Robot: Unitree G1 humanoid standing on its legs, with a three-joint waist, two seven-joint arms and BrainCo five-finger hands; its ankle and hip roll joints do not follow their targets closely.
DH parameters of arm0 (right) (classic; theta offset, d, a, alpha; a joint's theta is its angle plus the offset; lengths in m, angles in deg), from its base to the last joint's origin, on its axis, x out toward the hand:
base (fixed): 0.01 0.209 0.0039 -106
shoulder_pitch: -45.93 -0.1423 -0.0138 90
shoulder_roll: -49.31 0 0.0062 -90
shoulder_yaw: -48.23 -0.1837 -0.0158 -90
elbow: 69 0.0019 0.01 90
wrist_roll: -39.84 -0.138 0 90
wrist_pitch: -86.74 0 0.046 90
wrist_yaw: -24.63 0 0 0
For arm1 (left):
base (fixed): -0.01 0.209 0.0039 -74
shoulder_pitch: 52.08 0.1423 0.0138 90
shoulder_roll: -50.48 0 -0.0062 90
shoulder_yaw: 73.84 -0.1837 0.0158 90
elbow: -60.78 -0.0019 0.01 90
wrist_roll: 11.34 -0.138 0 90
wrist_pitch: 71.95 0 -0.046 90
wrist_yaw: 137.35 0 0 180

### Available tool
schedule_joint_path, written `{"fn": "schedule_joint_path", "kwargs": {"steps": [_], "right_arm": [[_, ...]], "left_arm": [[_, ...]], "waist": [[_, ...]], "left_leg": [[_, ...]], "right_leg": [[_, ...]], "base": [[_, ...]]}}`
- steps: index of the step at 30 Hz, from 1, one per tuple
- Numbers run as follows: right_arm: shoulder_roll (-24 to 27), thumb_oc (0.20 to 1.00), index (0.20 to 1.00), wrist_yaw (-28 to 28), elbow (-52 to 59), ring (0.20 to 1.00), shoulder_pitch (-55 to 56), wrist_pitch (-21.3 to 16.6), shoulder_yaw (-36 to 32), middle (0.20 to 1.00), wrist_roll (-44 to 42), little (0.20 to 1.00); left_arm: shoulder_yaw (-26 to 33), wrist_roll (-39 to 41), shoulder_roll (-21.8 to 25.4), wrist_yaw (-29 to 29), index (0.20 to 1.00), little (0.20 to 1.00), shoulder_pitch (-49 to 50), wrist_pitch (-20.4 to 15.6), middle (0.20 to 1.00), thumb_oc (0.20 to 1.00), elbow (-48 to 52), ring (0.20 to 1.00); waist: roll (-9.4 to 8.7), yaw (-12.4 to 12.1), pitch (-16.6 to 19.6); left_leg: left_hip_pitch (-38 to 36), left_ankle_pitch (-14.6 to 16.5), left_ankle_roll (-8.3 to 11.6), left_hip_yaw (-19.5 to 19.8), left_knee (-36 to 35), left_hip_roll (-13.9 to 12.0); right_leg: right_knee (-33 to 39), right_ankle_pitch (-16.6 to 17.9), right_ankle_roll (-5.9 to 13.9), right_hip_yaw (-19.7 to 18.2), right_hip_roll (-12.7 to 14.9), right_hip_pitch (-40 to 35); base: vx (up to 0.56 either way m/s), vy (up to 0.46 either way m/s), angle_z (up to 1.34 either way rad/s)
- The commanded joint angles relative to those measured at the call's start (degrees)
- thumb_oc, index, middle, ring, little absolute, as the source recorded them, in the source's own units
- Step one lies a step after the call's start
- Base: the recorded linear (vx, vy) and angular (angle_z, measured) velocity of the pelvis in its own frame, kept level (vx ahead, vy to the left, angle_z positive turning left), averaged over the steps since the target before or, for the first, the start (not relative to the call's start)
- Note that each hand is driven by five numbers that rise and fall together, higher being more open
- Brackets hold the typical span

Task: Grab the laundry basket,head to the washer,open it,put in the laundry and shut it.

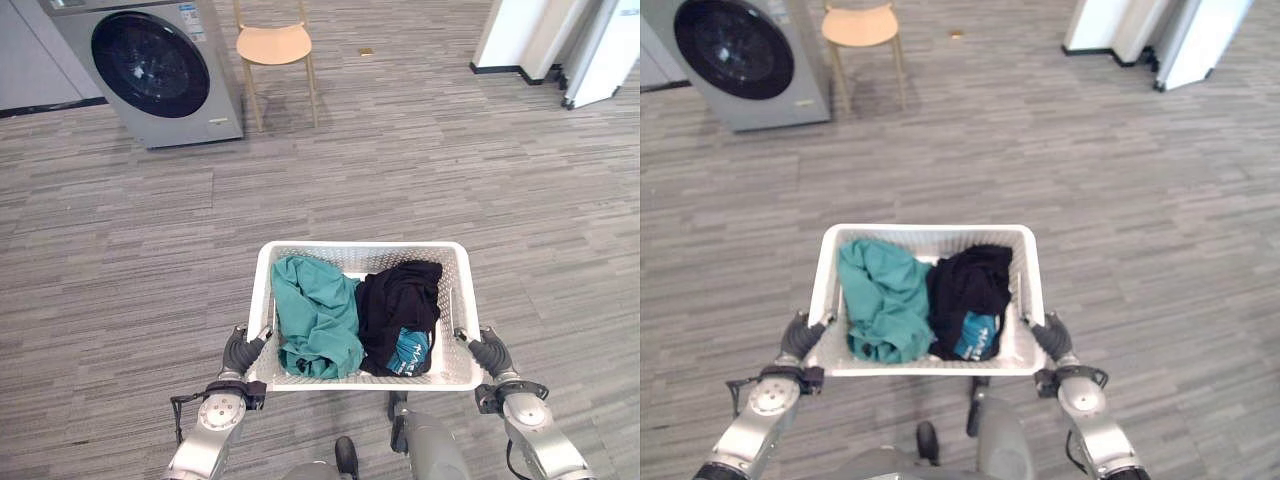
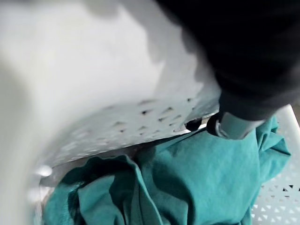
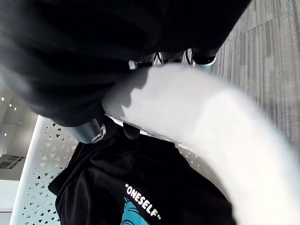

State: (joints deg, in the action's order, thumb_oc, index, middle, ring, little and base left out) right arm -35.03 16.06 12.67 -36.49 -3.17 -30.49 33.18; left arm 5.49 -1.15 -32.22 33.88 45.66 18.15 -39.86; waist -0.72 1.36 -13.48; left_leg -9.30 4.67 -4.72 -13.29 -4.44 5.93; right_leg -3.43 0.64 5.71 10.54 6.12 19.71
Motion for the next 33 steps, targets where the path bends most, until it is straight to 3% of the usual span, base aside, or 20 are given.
{"fn": "schedule_joint_path", "kwargs": {"steps": [1,3,4,6,7,9,10,12,13,14,16,18,20,22,24,25,28,31,32,33], "right_arm": [[-1.77,0.200,0.200,5.33,6.62,0.200,-3.41,-7.47,-1.44,0.200,-6.10,0.200],[-1.08,0.200,0.200,5.38,6.48,0.200,-2.79,-7.15,-1.86,0.200,-5.95,0.200],[-0.46,0.200,0.200,5.07,6.30,0.200,-2.90,-7.54,-2.23,0.200,-6.04,0.200],[-0.01,0.200,0.200,5.08,6.50,0.200,-2.89,-7.45,-2.46,0.200,-5.99,0.200],[0.92,0.200,0.200,5.14,6.86,0.200,-2.76,-7.42,-2.68,0.200,-6.19,0.200],[1.75,0.200,0.200,4.78,6.59,0.200,-2.28,-7.06,-3.28,0.200,-5.97,0.200],[2.05,0.200,0.200,4.65,6.70,0.200,-2.18,-6.91,-3.54,0.200,-5.91,0.200],[2.28,0.200,0.200,4.43,6.64,0.200,-1.59,-6.83,-4.07,0.200,-6.19,0.200],[2.20,0.200,0.200,4.32,6.63,0.200,-1.38,-6.82,-4.28,0.200,-6.21,0.200],[1.98,0.200,0.200,4.12,6.40,0.200,-0.82,-6.79,-4.38,0.200,-6.25,0.200],[1.56,0.200,0.200,3.52,5.63,0.200,-0.72,-6.85,-4.59,0.200,-5.99,0.200],[1.05,0.200,0.200,3.45,5.66,0.200,-0.72,-6.97,-4.68,0.200,-5.77,0.200],[0.92,0.200,0.200,3.46,5.48,0.200,-0.89,-6.98,-4.66,0.200,-5.68,0.200],[0.78,0.200,0.200,3.95,5.47,0.200,-1.00,-6.91,-4.12,0.200,-5.44,0.200],[-0.04,0.200,0.200,4.23,4.90,0.200,-1.28,-6.66,-3.63,0.200,-4.53,0.200],[-0.04,0.200,0.200,4.23,4.90,0.200,-1.28,-6.66,-3.63,0.200,-4.53,0.200],[-0.97,0.200,0.200,4.90,4.65,0.200,-0.87,-6.43,-3.72,0.200,-3.99,0.200],[-1.72,0.200,0.200,5.78,4.39,0.200,-1.14,-6.24,-3.10,0.200,-3.24,0.200],[-1.72,0.200,0.200,5.78,4.39,0.200,-1.14,-6.24,-3.10,0.200,-3.24,0.200],[-1.49,0.200,0.200,5.94,4.26,0.200,-1.64,-6.18,-2.63,0.200,-3.30,0.200]], "left_arm": [[1.79,3.85,-2.04,4.07,0.200,0.200,-0.35,-6.57,0.200,0.200,7.50,0.200],[1.85,4.17,-2.74,4.44,0.200,0.200,0.92,-6.61,0.200,0.200,7.31,0.200],[1.73,5.00,-3.47,4.35,0.200,0.200,1.12,-6.38,0.200,0.200,6.80,0.200],[1.61,5.24,-3.54,4.61,0.200,0.200,1.23,-6.30,0.200,0.200,6.65,0.200],[1.52,5.33,-3.76,4.91,0.200,0.200,1.53,-6.10,0.200,0.200,6.40,0.200],[1.55,5.57,-4.48,4.63,0.200,0.200,1.50,-5.94,0.200,0.200,5.97,0.200],[1.53,5.54,-4.72,4.71,0.200,0.200,1.65,-5.91,0.200,0.200,6.07,0.200],[1.24,5.24,-5.17,5.01,0.200,0.200,2.15,-5.74,0.200,0.200,5.88,0.200],[1.12,4.99,-5.23,4.98,0.200,0.200,2.15,-5.67,0.200,0.200,5.67,0.200],[0.96,4.61,-5.22,5.07,0.200,0.200,2.36,-5.52,0.200,0.200,5.53,0.200],[0.97,4.03,-5.01,5.15,0.200,0.200,2.59,-5.34,0.200,0.200,5.93,0.200],[1.22,3.51,-5.04,5.33,0.200,0.200,2.88,-5.30,0.200,0.200,6.39,0.200],[1.29,3.39,-4.86,5.45,0.200,0.200,2.89,-5.23,0.200,0.200,6.51,0.200],[1.64,3.51,-4.67,5.55,0.200,0.200,3.44,-5.26,0.200,0.200,6.65,0.200],[1.37,3.31,-4.03,5.77,0.200,0.200,3.16,-4.93,0.200,0.200,6.15,0.200],[1.37,3.31,-4.03,5.77,0.200,0.200,3.16,-4.93,0.200,0.200,6.15,0.200],[1.49,3.40,-3.28,5.74,0.200,0.200,3.21,-4.65,0.200,0.200,6.03,0.200],[2.23,3.45,-2.30,5.28,0.200,0.200,3.01,-4.55,0.200,0.200,6.02,0.200],[2.23,3.45,-2.30,5.28,0.200,0.200,3.01,-4.55,0.200,0.200,6.02,0.200],[2.63,3.93,-2.14,5.18,0.200,0.200,3.17,-4.62,0.200,0.200,6.31,0.200]], "waist": [[-0.57,0.59,2.01],[0.24,0.84,3.15],[1.03,0.96,3.99],[1.05,0.98,4.44],[1.35,0.79,4.14],[0.91,0.61,3.95],[1.02,0.27,3.53],[0.24,-0.85,3.03],[0.19,-1.20,2.91],[0.68,-1.89,2.75],[1.52,-2.94,2.44],[1.63,-3.50,2.93],[1.69,-3.83,2.89],[1.57,-4.15,3.76],[-0.55,-4.82,5.01],[-0.55,-4.82,5.01],[-1.93,-5.26,6.31],[-1.76,-4.57,5.76],[-1.76,-4.58,5.77],[-0.55,-3.98,4.85]], "left_leg": [[1.05,4.66,5.40,1.47,7.33,-6.57],[-0.16,4.63,6.53,2.01,8.23,-8.46],[0.42,1.22,8.84,2.08,10.66,-11.14],[1.21,-0.66,9.44,2.22,12.46,-12.12],[2.99,-3.11,10.09,2.47,19.13,-13.63],[6.17,-6.43,9.98,0.17,24.23,-15.21],[7.30,-5.15,9.46,-0.72,24.77,-15.16],[13.25,-1.38,7.94,-1.92,22.82,-12.01],[15.23,-1.49,7.89,-2.98,20.78,-11.07],[17.16,-4.33,8.15,-3.62,15.31,-9.37],[19.98,-9.98,9.01,-3.85,7.57,-8.40],[20.47,-10.87,9.26,-3.62,3.93,-7.25],[20.81,-12.18,8.71,-4.52,4.38,-7.42],[19.87,-11.91,7.44,-4.23,4.43,-6.91],[19.91,-9.42,5.76,-3.31,7.01,-6.08],[19.91,-9.42,5.76,-3.31,7.01,-6.08],[18.59,-6.65,4.01,-3.84,8.03,-5.14],[14.34,-4.03,1.96,-3.73,6.65,-4.12],[14.35,-4.03,1.96,-3.74,6.64,-4.12],[11.27,-3.21,2.09,-3.00,5.00,-4.59]], "right_leg": [[1.76,2.98,2.62,-1.06,1.12,-8.95],[1.17,2.85,1.86,-0.48,0.68,-10.36],[1.86,2.46,0.74,0.73,-0.22,-12.07],[2.58,2.10,0.13,1.53,-0.58,-13.10],[3.49,0.97,-0.99,2.42,-1.54,-15.55],[5.08,-0.71,-1.99,4.21,-1.23,-18.60],[5.65,-1.45,-2.10,4.44,-1.35,-19.95],[6.69,-2.65,-1.59,4.48,-0.82,-22.41],[6.94,-3.05,-1.46,4.89,-0.90,-23.39],[6.93,-4.15,-1.24,4.48,-1.89,-24.95],[6.20,-6.53,-1.60,3.25,-4.01,-27.65],[5.21,-8.95,-1.84,1.48,-5.27,-30.23],[4.84,-8.87,-2.20,1.15,-5.84,-30.63],[4.37,-10.06,-2.57,-0.32,-6.43,-31.76],[2.97,-11.48,-2.07,-1.93,-5.09,-33.67],[2.97,-11.48,-2.07,-1.93,-5.09,-33.67],[-3.42,-11.05,-0.15,-2.37,-3.24,-31.78],[-16.22,-5.45,2.83,-3.66,-2.22,-23.57],[-16.23,-5.46,2.83,-3.67,-2.22,-23.55],[-15.13,-6.44,1.81,-2.54,-2.64,-19.00]], "base": [[0.29,-0.194,0.38],[0.36,-0.275,0.57],[0.31,-0.284,0.60],[0.28,-0.284,0.36],[0.35,-0.327,-0.04],[0.36,-0.269,-0.31],[0.39,-0.178,-0.24],[0.32,-0.102,-0.28],[0.33,-0.060,-0.33],[0.34,-0.049,-0.33],[0.48,-0.025,-0.25],[0.48,0.016,-0.22],[0.25,0.030,-0.16],[0.43,0.098,-0.26],[0.46,0.124,-0.21],[0.25,0.063,-0.15],[0.26,0.118,-0.09],[0.25,0.121,0.25],[0.30,0.074,0.10],[0.21,0.009,0.12]]}}
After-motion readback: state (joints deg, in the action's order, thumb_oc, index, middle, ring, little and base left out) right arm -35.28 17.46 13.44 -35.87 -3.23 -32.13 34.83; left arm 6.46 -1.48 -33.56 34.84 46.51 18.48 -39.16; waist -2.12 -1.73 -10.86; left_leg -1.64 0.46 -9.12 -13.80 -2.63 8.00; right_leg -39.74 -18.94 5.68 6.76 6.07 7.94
